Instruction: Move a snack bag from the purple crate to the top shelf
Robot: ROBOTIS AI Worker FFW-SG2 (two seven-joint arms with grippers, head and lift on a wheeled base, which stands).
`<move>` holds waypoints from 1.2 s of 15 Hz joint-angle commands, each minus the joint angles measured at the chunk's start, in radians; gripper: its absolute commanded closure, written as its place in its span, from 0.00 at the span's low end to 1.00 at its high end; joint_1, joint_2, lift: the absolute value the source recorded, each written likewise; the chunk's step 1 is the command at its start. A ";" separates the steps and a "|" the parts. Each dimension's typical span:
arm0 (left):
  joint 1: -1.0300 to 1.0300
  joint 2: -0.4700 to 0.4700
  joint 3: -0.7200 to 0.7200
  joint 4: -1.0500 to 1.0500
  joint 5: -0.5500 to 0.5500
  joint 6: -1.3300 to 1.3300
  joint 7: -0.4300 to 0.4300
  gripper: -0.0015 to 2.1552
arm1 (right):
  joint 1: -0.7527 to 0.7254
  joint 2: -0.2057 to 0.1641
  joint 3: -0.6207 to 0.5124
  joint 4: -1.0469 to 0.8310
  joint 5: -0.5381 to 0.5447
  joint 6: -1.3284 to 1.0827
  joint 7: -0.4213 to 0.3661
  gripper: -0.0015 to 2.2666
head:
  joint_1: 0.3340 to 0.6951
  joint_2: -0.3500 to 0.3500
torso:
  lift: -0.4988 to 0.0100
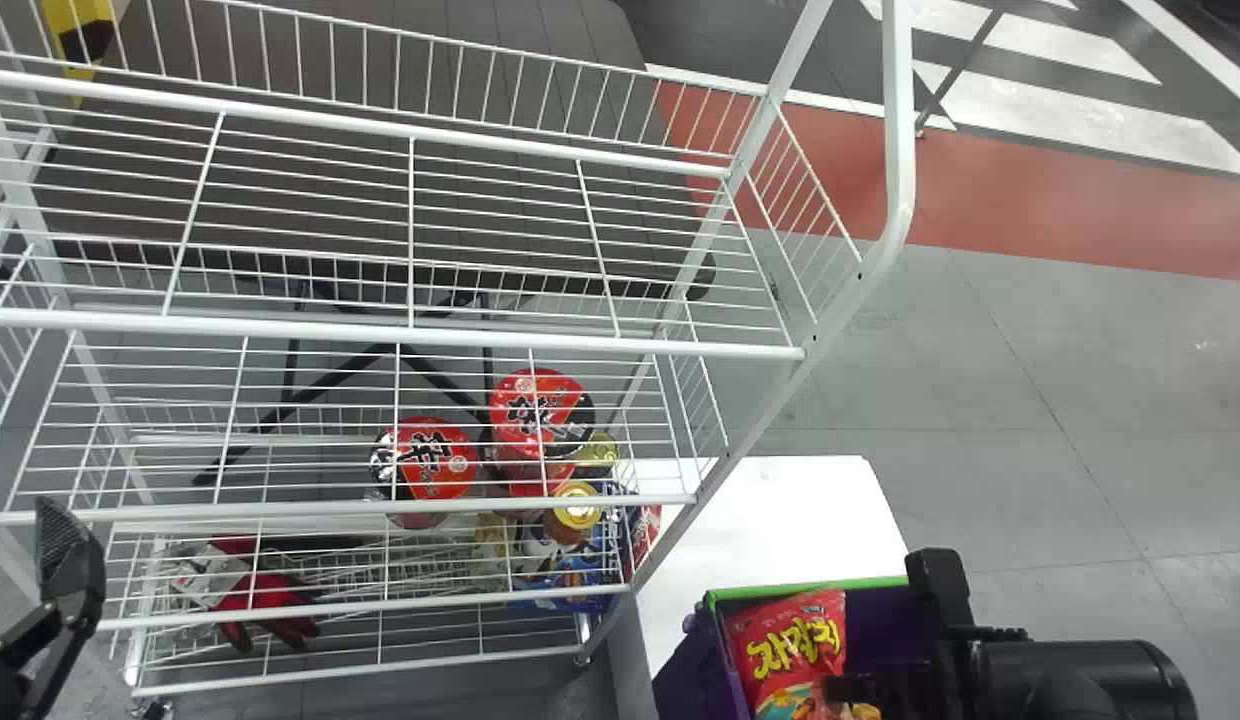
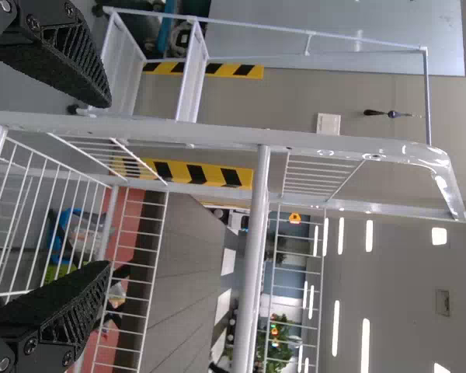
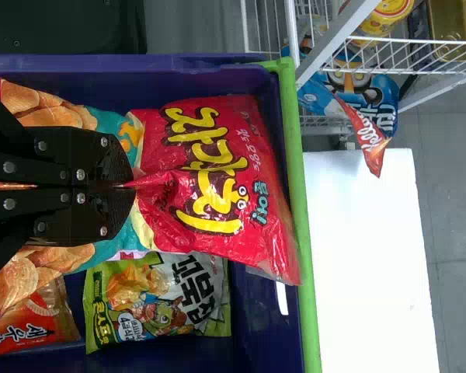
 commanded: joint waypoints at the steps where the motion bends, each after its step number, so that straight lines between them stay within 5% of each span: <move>1: 0.001 0.000 0.000 0.001 0.000 0.000 0.000 0.04 | 0.001 0.003 0.001 0.000 0.003 -0.006 0.000 0.77 | 1.00 0.00 | 0.74; 18: 0.037 0.003 0.003 -0.019 -0.008 -0.028 0.006 0.04 | 0.030 0.014 -0.004 -0.009 0.003 -0.049 0.002 0.77 | 1.00 0.00 | 0.87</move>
